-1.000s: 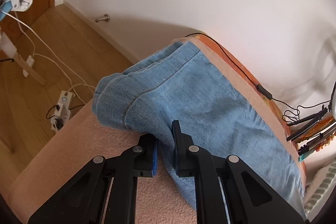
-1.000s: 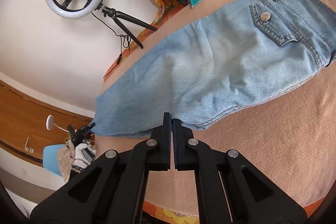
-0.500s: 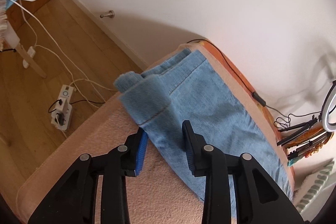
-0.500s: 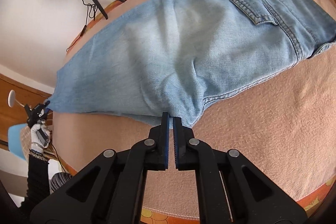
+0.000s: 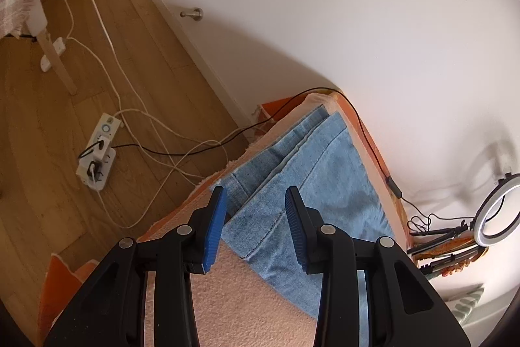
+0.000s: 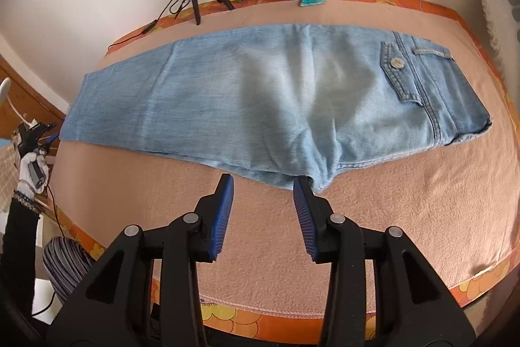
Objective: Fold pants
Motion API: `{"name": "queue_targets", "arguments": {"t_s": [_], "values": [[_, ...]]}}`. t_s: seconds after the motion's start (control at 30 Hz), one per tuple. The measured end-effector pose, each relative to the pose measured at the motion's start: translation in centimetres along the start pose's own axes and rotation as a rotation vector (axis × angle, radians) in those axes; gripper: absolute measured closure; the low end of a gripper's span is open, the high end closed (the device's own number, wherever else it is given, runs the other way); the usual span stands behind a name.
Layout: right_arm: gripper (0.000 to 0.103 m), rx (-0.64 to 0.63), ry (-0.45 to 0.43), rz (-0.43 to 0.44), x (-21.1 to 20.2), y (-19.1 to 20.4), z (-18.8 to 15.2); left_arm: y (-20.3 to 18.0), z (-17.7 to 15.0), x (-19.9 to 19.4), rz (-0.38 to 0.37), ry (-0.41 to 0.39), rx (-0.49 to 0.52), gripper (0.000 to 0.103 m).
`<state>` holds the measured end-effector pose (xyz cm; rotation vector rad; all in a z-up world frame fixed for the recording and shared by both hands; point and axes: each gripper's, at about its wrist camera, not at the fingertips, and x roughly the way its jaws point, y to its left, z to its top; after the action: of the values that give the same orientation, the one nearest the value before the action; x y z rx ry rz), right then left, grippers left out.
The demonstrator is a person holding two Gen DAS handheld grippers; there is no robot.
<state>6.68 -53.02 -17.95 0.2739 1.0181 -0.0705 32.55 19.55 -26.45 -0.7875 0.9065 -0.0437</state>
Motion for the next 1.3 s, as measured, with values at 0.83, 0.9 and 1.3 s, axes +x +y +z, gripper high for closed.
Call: {"name": "queue_targets", "arguments": {"t_s": [0.83,0.9,1.3], "values": [[0.058,-0.261,0.007,0.168,6.5,13.9,2.3,-2.8,-2.8,-0.2,0.056,-0.027,0.208,0.077],[0.058,-0.276,0.003,0.170,6.4,14.4,2.3,-3.7,-3.1,-0.4,0.098,-0.058,0.271,0.079],[0.058,-0.301,-0.006,0.190,6.3,16.3,3.0,-1.1,-2.3,-0.2,0.097,-0.048,0.156,0.054]]}}
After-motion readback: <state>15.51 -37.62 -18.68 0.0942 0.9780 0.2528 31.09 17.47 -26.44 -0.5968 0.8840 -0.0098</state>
